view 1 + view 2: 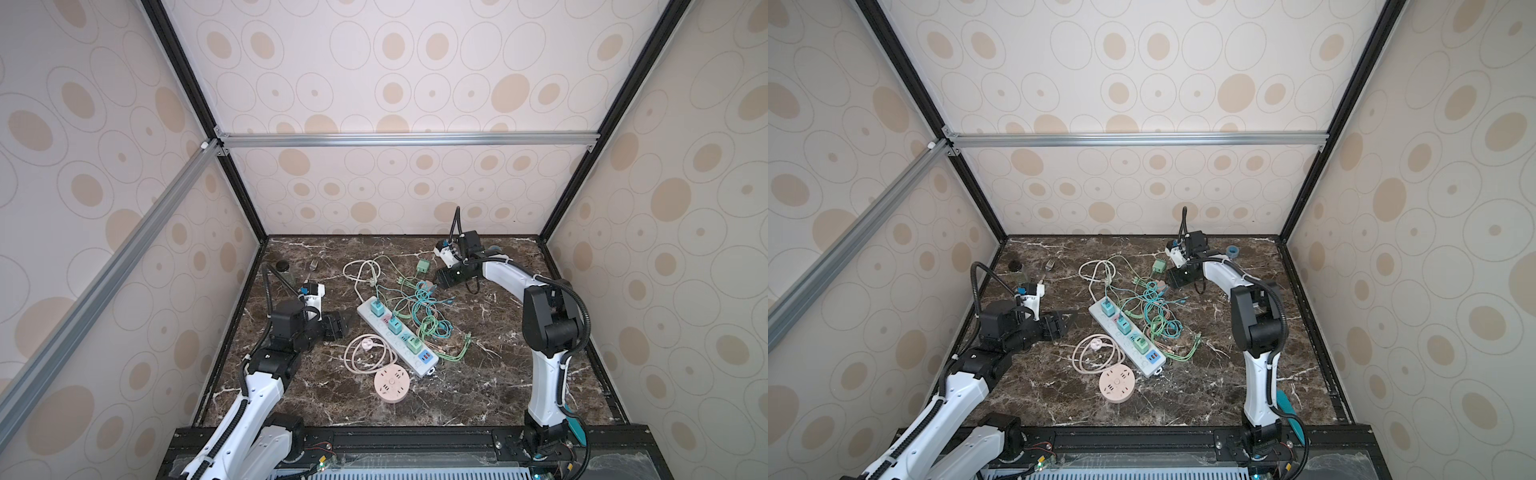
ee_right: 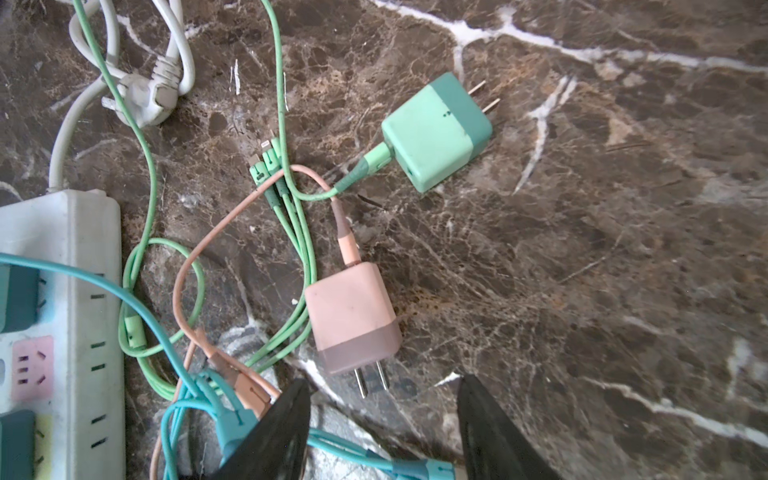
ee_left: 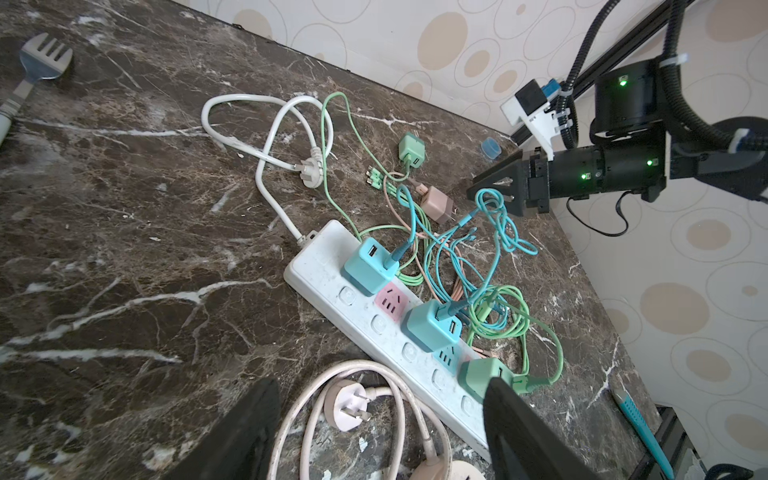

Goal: Insert the plug
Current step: 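Move the right gripper over the pink charger farther from the robot, then lower the right gripper and grasp the pink charger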

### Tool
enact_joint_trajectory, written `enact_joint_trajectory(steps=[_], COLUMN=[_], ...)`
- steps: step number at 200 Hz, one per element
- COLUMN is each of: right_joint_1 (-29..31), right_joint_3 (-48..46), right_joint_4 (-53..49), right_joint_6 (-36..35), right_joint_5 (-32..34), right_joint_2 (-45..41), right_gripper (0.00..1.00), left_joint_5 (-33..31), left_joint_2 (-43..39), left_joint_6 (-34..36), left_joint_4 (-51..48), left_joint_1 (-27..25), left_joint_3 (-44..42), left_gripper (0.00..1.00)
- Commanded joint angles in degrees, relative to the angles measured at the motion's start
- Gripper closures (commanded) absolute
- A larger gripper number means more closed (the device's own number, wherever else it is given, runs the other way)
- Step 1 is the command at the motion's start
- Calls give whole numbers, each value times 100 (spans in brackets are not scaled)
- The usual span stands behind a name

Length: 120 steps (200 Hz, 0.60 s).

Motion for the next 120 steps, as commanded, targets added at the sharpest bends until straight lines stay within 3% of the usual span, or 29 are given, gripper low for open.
enact_joint_trajectory(steps=[1,120], right_joint_1=[83,506], right_joint_3=[260,1367], right_joint_4=[-250,-941], right_joint_6=[-277,-440], right_joint_5=[-287,62], right_joint_2=[167,1115], right_gripper=[40,36], left_joint_5=[105,123], left_joint_2=[-76,-149], left_joint_6=[11,20], left_joint_4=[58,47], left_joint_1=[37,38], left_joint_3=[4,4], left_gripper=[23,23])
